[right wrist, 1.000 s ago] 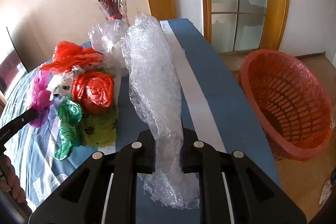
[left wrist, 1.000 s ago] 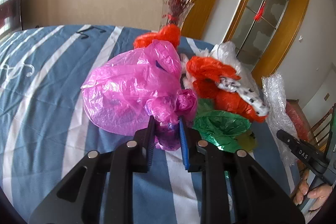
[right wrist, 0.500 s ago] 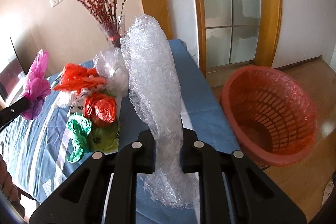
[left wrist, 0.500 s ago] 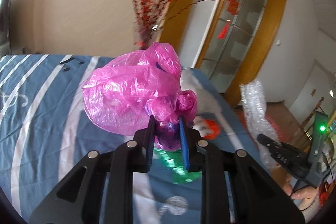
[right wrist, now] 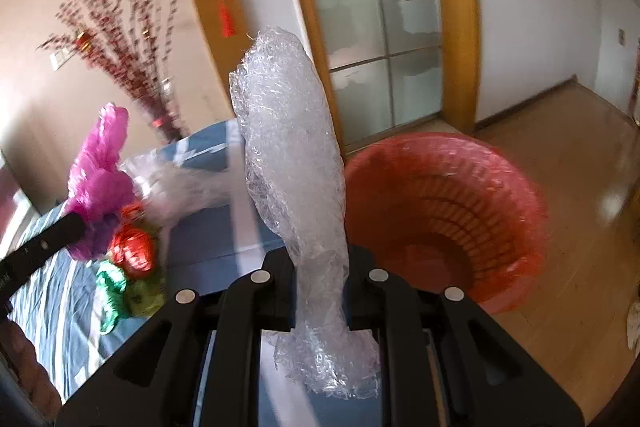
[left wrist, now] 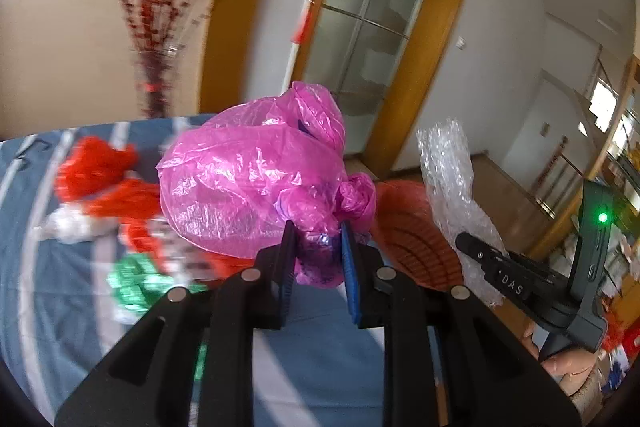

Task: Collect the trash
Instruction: 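Close the left tool on the pink bag while the right tool grips the bubble wrap, then carry both bags to the red wastebasket and open both tools to drop them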

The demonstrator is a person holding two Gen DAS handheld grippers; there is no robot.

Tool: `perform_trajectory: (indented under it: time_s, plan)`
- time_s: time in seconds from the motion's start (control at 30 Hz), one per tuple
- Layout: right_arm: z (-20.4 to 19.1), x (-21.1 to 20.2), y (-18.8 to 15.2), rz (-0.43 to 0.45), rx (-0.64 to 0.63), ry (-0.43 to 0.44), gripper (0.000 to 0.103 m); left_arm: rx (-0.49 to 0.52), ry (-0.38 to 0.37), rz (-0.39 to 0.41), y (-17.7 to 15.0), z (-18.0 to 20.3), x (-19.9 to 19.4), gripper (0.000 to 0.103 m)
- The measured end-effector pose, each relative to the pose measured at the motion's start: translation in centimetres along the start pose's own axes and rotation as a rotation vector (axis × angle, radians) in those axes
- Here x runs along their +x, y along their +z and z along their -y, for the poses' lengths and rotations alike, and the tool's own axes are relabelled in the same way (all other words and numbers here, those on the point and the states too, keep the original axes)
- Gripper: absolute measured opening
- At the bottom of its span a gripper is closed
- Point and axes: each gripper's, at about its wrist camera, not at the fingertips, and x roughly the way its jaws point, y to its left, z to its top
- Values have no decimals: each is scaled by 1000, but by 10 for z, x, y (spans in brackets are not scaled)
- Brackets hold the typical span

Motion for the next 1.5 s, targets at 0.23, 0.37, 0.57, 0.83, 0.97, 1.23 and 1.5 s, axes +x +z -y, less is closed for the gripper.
perform_trajectory:
  time_s: [0.23,0.37,0.57,0.83,0.97,1.23,1.5]
  plan:
    - [48,0,5,8,85,-61,16,47,-98,-67,-3,42,52,22]
    - [68,6,7,3,122,-78,16,57,-136,-108,-6,52,80,22]
    - [91,19,11,-5,172,-91,16,76,-172,-154,-8,75,115,22]
    - [115,33,16,-3,224,-91,17,110,-205,-191,-9,100,143,24]
    - [122,36,17,8,256,-89,33,111,-200,-207,-11,107,156,33]
    - [137,31,8,14,278,-140,49,78,-159,-229,-20,94,154,44]
    - [124,22,2,12,233,-162,49,77,-75,-171,-28,64,112,55]
